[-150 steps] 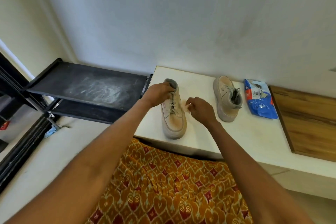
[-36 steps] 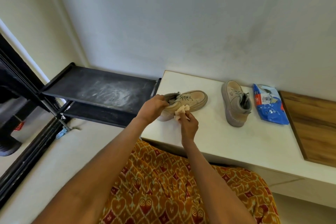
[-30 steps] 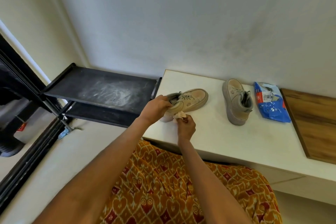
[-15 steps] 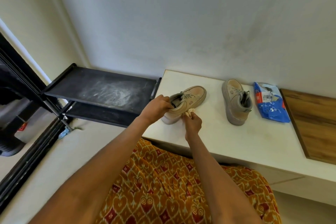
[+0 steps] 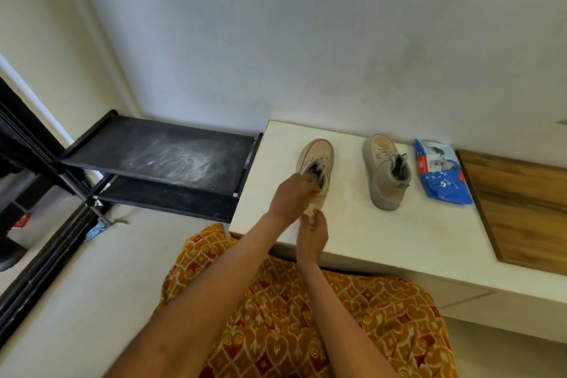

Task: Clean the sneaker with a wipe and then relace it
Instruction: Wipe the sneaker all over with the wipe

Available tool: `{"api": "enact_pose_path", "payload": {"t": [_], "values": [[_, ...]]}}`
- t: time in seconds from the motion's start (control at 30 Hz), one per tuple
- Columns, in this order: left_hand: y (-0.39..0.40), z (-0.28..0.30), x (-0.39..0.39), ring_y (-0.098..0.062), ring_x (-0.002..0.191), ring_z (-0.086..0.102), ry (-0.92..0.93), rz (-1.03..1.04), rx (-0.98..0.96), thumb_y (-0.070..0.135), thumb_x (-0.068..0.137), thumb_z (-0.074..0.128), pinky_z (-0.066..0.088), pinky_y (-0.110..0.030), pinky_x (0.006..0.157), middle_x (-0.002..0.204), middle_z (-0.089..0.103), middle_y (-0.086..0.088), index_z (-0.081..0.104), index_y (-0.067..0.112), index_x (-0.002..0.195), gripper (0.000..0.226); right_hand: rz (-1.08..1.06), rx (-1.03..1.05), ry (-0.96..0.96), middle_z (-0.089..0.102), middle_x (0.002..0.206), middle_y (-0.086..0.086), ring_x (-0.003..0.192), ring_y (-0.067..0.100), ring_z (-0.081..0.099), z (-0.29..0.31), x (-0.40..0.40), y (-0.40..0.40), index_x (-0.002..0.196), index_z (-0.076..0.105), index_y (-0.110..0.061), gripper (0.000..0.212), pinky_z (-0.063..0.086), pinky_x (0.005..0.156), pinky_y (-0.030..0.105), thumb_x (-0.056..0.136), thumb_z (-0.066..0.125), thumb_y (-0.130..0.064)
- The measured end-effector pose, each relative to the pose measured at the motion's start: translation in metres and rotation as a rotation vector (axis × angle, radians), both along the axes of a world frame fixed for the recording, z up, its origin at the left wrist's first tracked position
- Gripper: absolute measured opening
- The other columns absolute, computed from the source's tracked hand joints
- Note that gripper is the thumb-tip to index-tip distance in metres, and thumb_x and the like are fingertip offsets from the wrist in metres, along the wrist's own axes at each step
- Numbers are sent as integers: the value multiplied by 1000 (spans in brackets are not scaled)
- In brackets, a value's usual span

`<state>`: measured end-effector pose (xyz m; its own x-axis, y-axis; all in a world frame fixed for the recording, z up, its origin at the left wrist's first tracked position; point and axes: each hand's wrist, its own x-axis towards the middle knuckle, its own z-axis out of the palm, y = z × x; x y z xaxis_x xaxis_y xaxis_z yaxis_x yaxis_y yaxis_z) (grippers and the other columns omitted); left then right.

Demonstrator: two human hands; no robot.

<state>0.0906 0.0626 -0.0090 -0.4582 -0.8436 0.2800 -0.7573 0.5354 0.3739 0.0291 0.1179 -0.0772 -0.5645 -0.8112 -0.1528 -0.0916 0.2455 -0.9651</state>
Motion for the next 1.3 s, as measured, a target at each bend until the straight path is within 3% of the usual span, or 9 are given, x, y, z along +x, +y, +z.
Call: {"api": "enact_pose_path", "payload": {"t": [0.13,0.27,0.4,0.57,0.73,0.87,1.1,1.23,1.3], "values": [[-3,7,-11,-29,98,59,-17,-50,20,10,89,58,48,-33,78,108,65,-12,70,7,107,22,-120,4,10,61,111,13,102,31,56,11,-50,-13,110,55,-6,20,40,81,27,92,51,-12],[-16,13,4,-27,105,52,-143,-124,12,9,87,61,48,-34,85,116,62,-8,69,12,110,24,-64,108,176,64,117,14,106,32,57,22,-85,-38,115,63,-7,25,38,80,27,92,54,-15],[-19,18,-6,-25,103,57,-169,-78,80,12,90,57,47,-29,81,112,64,-6,71,9,106,22,-12,87,143,66,118,10,109,28,60,28,-75,-44,116,65,-7,27,39,83,24,92,55,-12],[-20,15,-13,-21,105,60,-137,-45,94,17,92,55,47,-27,84,118,63,-5,68,9,111,24,-86,7,237,69,105,14,99,30,64,8,-62,-20,106,71,-10,21,48,87,35,88,61,-10],[-19,13,-12,-21,105,60,-94,-34,115,16,92,56,45,-23,84,118,63,-5,69,8,110,24,24,-10,360,64,106,15,97,29,60,5,-79,-8,106,72,-12,21,40,85,23,87,63,-10],[-13,11,-17,-21,100,61,-67,-33,140,16,91,56,47,-24,82,113,64,-6,70,7,105,22,-80,79,368,67,107,16,97,32,60,12,-86,-23,110,70,-14,23,43,88,36,91,57,-15],[-8,-1,-23,-21,98,61,-43,22,82,15,92,54,52,-32,81,109,65,-3,71,10,103,21,-62,69,285,67,100,14,89,29,62,8,-64,-9,103,71,-16,20,50,87,39,89,58,-13],[2,-14,-26,-20,100,60,95,115,66,13,92,54,53,-32,81,108,66,-5,72,8,99,20,-25,55,262,68,100,11,92,28,63,3,-61,1,100,72,-18,16,52,86,39,88,62,-16],[10,-14,-28,-19,97,59,326,183,120,10,90,55,51,-27,81,105,67,-5,72,7,97,18,-10,40,246,65,103,10,96,27,60,8,-60,5,103,71,-17,17,51,88,41,88,62,-18]]}}
